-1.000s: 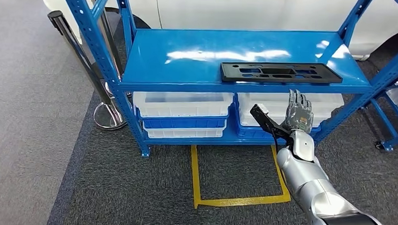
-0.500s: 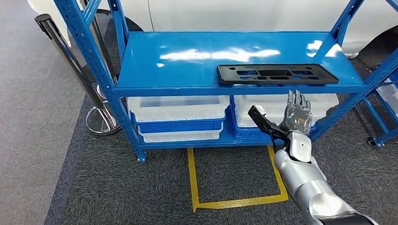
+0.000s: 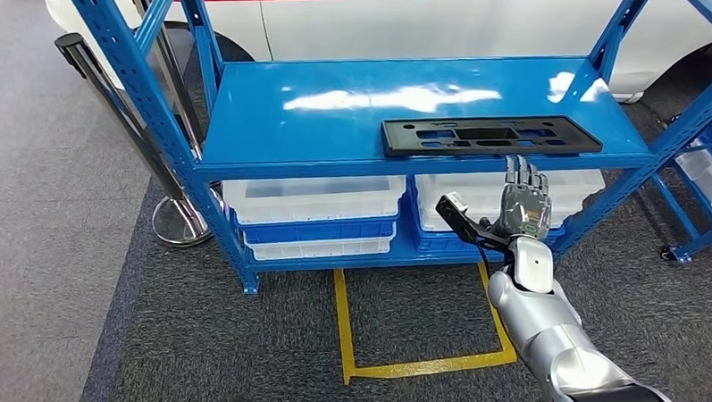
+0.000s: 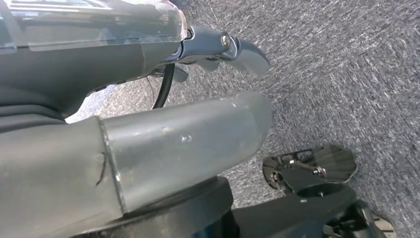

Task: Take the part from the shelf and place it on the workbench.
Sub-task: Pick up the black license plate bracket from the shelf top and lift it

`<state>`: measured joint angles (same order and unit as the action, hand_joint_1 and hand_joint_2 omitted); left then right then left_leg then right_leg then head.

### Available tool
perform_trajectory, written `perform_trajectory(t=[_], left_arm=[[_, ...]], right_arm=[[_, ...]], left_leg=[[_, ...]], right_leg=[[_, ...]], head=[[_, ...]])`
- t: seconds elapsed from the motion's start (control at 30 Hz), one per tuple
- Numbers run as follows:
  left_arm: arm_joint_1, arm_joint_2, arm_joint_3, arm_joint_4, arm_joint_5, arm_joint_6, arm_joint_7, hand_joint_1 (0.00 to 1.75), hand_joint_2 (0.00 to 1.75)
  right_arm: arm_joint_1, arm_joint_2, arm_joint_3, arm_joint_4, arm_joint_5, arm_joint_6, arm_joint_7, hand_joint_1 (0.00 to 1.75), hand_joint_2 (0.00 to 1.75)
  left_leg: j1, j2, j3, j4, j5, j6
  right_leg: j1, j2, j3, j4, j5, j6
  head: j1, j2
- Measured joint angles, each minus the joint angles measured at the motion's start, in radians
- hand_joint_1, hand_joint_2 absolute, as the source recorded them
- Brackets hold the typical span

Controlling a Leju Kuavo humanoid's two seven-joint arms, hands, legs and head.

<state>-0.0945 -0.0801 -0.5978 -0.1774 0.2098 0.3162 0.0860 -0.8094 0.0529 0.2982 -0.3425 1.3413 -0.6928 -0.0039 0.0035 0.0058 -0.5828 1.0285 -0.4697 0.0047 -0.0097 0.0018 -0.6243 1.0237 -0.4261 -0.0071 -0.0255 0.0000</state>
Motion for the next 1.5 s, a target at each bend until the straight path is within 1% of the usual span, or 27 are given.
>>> perform_trajectory(t=[0.07,0.13,0.17,0.2,0.23,0.3,0.37,0.47,0.53,0.63,0.67,0.7,0.73,0.8,0.87,0.93,1.03,1.07,1.13,1.17,1.2,1.23,1.27,1.3,1.37,1.4,1.5], left_arm=[[0.0,0.0,0.0,0.0,0.0,0.0,0.0,0.0,0.0],[0.0,0.0,0.0,0.0,0.0,0.0,0.0,0.0,0.0],[0.001,0.0,0.0,0.0,0.0,0.0,0.0,0.0,0.0],[0.002,0.0,0.0,0.0,0.0,0.0,0.0,0.0,0.0],[0.002,0.0,0.0,0.0,0.0,0.0,0.0,0.0,0.0],[0.001,0.0,0.0,0.0,0.0,0.0,0.0,0.0,0.0],[0.0,0.0,0.0,0.0,0.0,0.0,0.0,0.0,0.0],[-0.001,0.0,-0.001,0.0,0.0,0.0,0.0,0.0,0.0],[-0.002,0.0,-0.001,0.0,0.0,0.0,-0.001,0.0,0.0],[-0.005,0.0,-0.001,0.0,0.0,0.0,-0.003,0.0,0.0],[-0.004,0.0,-0.001,0.0,0.0,-0.001,-0.003,0.0,0.0],[-0.004,0.0,-0.002,0.0,0.0,-0.001,-0.003,0.0,0.0],[-0.003,-0.001,-0.002,0.0,0.0,-0.001,-0.003,0.0,0.0],[-0.003,-0.001,-0.002,0.0,0.0,-0.001,-0.003,0.0,0.0],[-0.004,-0.002,-0.002,0.0,0.0,-0.001,-0.003,0.0,0.0],[-0.005,-0.002,-0.002,0.0,-0.001,-0.001,-0.003,0.0,0.0],[-0.005,-0.002,-0.002,0.0,-0.001,-0.001,-0.003,0.0,0.0],[-0.005,-0.002,-0.002,0.0,-0.001,-0.001,-0.003,0.0,0.0],[-0.005,-0.002,-0.002,0.0,-0.001,-0.001,-0.003,0.0,0.0],[-0.004,-0.002,-0.002,0.0,-0.001,-0.001,-0.003,0.0,0.0],[-0.003,-0.002,-0.002,0.0,-0.001,-0.001,-0.003,0.0,0.0],[-0.003,-0.002,-0.002,0.0,-0.001,-0.001,-0.003,0.0,0.0],[-0.002,-0.002,-0.002,0.0,-0.001,-0.001,-0.003,0.0,0.0],[-0.002,-0.002,-0.002,0.0,-0.001,0.0,-0.003,0.0,0.0],[-0.004,-0.001,-0.002,0.0,-0.001,0.002,-0.003,0.0,0.0],[-0.004,-0.001,-0.003,0.0,-0.001,0.002,-0.003,0.0,0.0],[-0.004,0.0,-0.003,0.0,-0.002,0.004,-0.004,0.0,0.0]], right_arm=[[-0.001,0.005,0.002,-0.002,0.004,0.0,-0.001,0.0,1.75],[0.001,0.01,0.004,-0.002,0.004,0.0,-0.001,0.0,1.75],[0.003,0.012,0.004,-0.002,0.004,0.0,-0.001,0.0,1.75],[0.005,0.013,0.004,-0.002,0.006,0.0,-0.001,0.0,1.75],[0.006,0.014,0.005,-0.002,0.008,0.0,0.0,0.0,1.75],[0.006,0.017,0.006,-0.002,0.018,0.0,0.001,0.0,1.75],[0.005,0.021,0.009,-0.002,0.032,0.002,0.003,0.0,1.75],[0.004,0.025,0.02,-0.002,0.044,0.004,0.001,0.0,1.75],[0.004,0.026,0.023,-0.002,0.042,0.004,-0.004,0.0,1.75],[0.006,0.029,0.026,-0.001,0.042,0.005,-0.008,0.0,1.75],[0.009,0.029,0.028,-0.001,0.043,0.005,-0.008,0.0,1.75],[0.012,0.029,0.029,0.0,0.043,0.005,-0.008,0.0,1.75],[0.013,0.029,0.029,0.0,0.043,0.005,-0.008,0.0,1.75],[0.012,0.029,0.029,0.0,0.043,0.005,-0.008,0.0,1.75],[0.011,0.03,0.029,0.0,0.043,0.005,-0.008,0.0,1.75],[0.011,0.032,0.03,0.001,0.044,0.005,-0.009,0.0,1.75],[0.01,0.033,0.03,0.0,0.044,0.004,-0.01,0.0,1.75],[0.009,0.034,0.031,0.0,0.044,0.004,-0.01,0.0,1.75],[0.009,0.037,0.032,0.0,0.044,0.004,-0.011,0.0,1.75],[0.011,0.038,0.033,0.0,0.045,0.004,-0.011,0.0,1.75],[0.012,0.038,0.034,0.001,0.047,0.005,-0.011,0.0,1.75],[0.013,0.039,0.036,0.001,0.05,0.005,-0.011,0.0,1.75],[0.013,0.039,0.037,0.001,0.053,0.005,-0.01,0.0,1.75],[0.013,0.039,0.039,0.001,0.056,0.005,-0.009,0.0,1.75],[0.011,0.041,0.043,0.001,0.059,0.007,-0.006,0.0,1.75],[0.012,0.041,0.045,0.001,0.059,0.007,-0.004,0.0,1.75],[0.012,0.042,0.05,0.001,0.059,0.009,-0.002,0.0,1.75]], left_leg=[[0.002,-0.001,-0.034,0.077,-0.043,-0.009],[0.004,-0.002,-0.104,0.212,-0.098,-0.017],[0.005,-0.002,-0.133,0.26,-0.108,-0.019],[0.007,-0.002,-0.146,0.273,-0.099,-0.021],[0.008,-0.002,-0.139,0.245,-0.069,-0.022],[0.009,-0.002,-0.083,0.116,0.006,-0.018],[0.006,-0.004,-0.041,0.021,0.037,-0.009],[0.003,-0.005,-0.033,-0.001,0.035,0.007],[0.008,-0.004,-0.025,-0.013,0.039,0.019],[0.01,-0.003,-0.019,-0.018,0.038,0.032],[0.01,-0.003,-0.018,-0.017,0.036,0.033],[0.01,-0.004,-0.017,-0.015,0.034,0.033],[0.01,-0.004,-0.016,-0.013,0.031,0.031],[0.011,-0.005,-0.009,-0.007,0.021,0.024],[0.009,-0.006,-0.007,-0.001,0.013,0.014],[0.006,-0.006,-0.006,-0.002,0.01,0.002],[0.009,-0.005,-0.009,0.02,-0.01,-0.014],[0.01,-0.005,-0.026,0.059,-0.033,-0.018],[0.011,-0.005,-0.092,0.19,-0.09,-0.023],[0.011,-0.005,-0.126,0.25,-0.107,-0.023],[0.011,-0.005,-0.149,0.282,-0.107,-0.023],[0.011,-0.005,-0.154,0.276,-0.087,-0.021],[0.01,-0.005,-0.138,0.23,-0.05,-0.017],[0.009,-0.005,-0.109,0.158,-0.006,-0.011],[0.003,-0.006,-0.054,0.038,0.042,0.0],[0.0,-0.006,-0.041,0.009,0.047,0.005],[-0.001,-0.006,-0.031,-0.011,0.044,0.016]], right_leg=[[-0.005,0.0,0.01,-0.01,0.001,-0.012],[-0.004,0.001,0.013,-0.009,-0.003,-0.018],[-0.004,0.001,0.013,-0.007,-0.006,-0.019],[-0.003,0.002,0.014,-0.004,-0.009,-0.019],[-0.004,0.004,0.016,-0.001,-0.012,-0.018],[-0.004,0.006,0.02,0.007,-0.022,-0.013],[-0.001,0.007,0.018,0.015,-0.028,-0.006],[0.0,0.009,0.014,0.013,-0.029,0.009],[-0.001,0.007,0.003,0.041,-0.048,0.019],[-0.005,0.004,-0.084,0.213,-0.126,0.032],[-0.007,0.004,-0.115,0.267,-0.141,0.035],[-0.009,0.004,-0.132,0.289,-0.136,0.037],[-0.012,0.003,-0.128,0.271,-0.113,0.038],[-0.016,-0.001,-0.072,0.143,-0.039,0.039],[-0.012,-0.004,-0.022,0.04,-0.006,0.033],[-0.005,-0.002,-0.014,0.024,-0.011,0.023],[-0.009,0.001,-0.003,0.015,-0.012,0.0],[-0.011,0.001,0.002,0.012,-0.012,-0.007],[-0.009,0.001,0.008,0.01,-0.016,-0.017],[-0.007,0.001,0.01,0.011,-0.018,-0.019],[-0.005,0.002,0.012,0.011,-0.02,-0.02],[-0.004,0.003,0.015,0.011,-0.022,-0.02],[-0.002,0.005,0.019,0.011,-0.025,-0.019],[-0.002,0.006,0.023,0.011,-0.029,-0.018],[0.002,0.008,0.028,0.013,-0.036,-0.011],[0.003,0.008,0.028,0.013,-0.037,-0.007],[0.001,0.008,0.029,0.009,-0.04,0.01]], head=[[-0.001,0.0],[-0.001,0.0],[-0.001,0.0],[-0.001,0.0],[-0.001,0.0],[-0.001,0.0],[-0.001,0.0],[0.0,0.0],[0.001,0.0],[0.001,0.0],[0.001,0.0],[0.001,0.0],[0.001,0.0],[0.001,0.0],[0.001,0.0],[0.001,0.0],[0.0,0.0],[0.0,0.0],[-0.001,0.0],[-0.001,0.0],[-0.001,0.0],[-0.001,0.0],[-0.001,0.0],[-0.001,0.0],[-0.001,0.0],[0.0,0.0],[0.0,0.0]])
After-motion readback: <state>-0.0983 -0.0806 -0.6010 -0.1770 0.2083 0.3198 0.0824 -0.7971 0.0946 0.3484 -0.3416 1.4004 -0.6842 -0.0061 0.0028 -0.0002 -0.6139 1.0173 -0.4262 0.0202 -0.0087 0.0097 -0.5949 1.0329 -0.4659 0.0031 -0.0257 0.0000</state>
